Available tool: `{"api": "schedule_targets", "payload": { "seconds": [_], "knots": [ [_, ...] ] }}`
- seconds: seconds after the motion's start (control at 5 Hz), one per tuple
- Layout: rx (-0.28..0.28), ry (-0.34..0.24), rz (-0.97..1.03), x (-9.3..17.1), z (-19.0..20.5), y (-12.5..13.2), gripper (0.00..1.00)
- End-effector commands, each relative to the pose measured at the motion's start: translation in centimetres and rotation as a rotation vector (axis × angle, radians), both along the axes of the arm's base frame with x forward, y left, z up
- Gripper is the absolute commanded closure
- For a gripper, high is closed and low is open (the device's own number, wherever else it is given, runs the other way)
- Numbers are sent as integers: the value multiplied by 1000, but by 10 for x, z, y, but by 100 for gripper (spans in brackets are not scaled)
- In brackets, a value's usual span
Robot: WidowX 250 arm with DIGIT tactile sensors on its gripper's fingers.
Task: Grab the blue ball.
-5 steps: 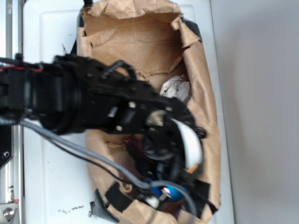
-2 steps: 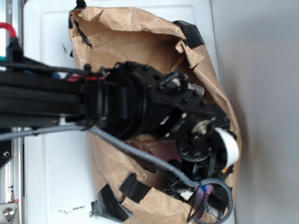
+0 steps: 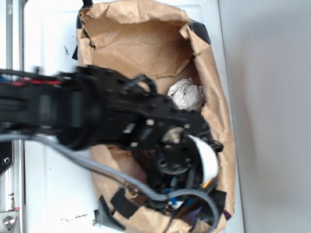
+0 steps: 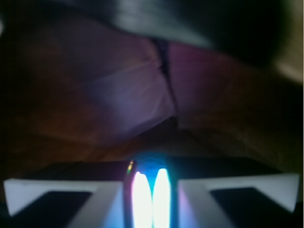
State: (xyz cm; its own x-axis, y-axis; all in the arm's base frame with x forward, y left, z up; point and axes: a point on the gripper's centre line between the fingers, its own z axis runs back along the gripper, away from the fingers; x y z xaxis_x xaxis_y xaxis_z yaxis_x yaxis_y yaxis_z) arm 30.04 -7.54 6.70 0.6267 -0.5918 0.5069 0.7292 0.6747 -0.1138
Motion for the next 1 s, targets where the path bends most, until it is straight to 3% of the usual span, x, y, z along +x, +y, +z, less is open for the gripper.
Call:
{"api": "schedule_targets", "payload": {
  "seconds": [0.0,0.2,0.4,0.6,0.8],
  "knots": [
    [-19,-129,28,-15,65,28,100],
    [-30,-102,6,-12,64,34,100],
    [3,-30,-40,-5,45,30,0],
    [38,31,-75,-3,21,24,0],
    [30,92,-135,-4,3,15,0]
  ]
}}
